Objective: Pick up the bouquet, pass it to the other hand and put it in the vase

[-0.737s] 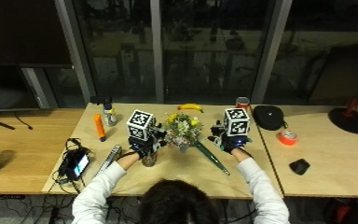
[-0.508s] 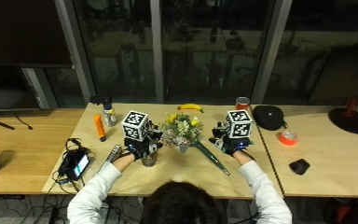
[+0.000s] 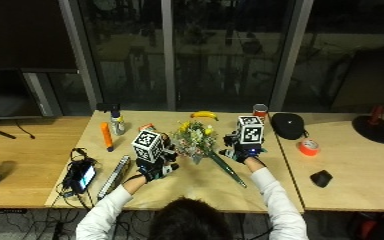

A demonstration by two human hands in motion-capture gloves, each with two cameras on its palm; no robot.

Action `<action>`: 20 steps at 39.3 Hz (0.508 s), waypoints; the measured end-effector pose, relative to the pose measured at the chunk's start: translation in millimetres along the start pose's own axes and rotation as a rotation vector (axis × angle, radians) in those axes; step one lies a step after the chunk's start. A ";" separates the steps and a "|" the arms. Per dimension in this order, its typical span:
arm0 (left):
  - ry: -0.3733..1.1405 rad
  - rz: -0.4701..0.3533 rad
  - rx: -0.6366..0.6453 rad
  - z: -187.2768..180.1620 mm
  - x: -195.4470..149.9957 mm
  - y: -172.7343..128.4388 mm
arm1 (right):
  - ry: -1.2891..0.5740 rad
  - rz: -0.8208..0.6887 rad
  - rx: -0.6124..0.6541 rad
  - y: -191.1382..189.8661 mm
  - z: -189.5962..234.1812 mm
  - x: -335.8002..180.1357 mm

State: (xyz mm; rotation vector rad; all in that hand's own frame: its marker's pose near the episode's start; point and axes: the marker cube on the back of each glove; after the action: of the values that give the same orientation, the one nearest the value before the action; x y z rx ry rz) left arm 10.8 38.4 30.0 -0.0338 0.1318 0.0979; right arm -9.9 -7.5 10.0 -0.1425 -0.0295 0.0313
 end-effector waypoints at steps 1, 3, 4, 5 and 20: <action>-0.007 0.010 0.002 0.5 2.7 0.4 | -0.006 0.003 0.002 -0.9 -0.4 0.8; -0.025 0.027 0.006 1.2 7.0 0.9 | -0.031 0.011 0.003 -5.1 0.1 3.3; -0.038 0.034 0.007 1.4 8.7 1.1 | -0.048 0.019 0.000 -8.7 1.6 5.0; -0.055 0.041 0.008 1.7 10.0 1.3 | -0.065 0.028 -0.006 -12.9 3.8 6.9; -0.117 0.073 0.019 9.3 12.9 1.2 | -0.174 0.173 -0.066 -77.6 65.4 29.8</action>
State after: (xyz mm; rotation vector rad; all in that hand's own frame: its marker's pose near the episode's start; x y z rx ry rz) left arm 24.6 41.2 37.5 -0.0041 0.0168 0.1708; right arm 20.0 -74.0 86.5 -0.2080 -0.1923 0.2160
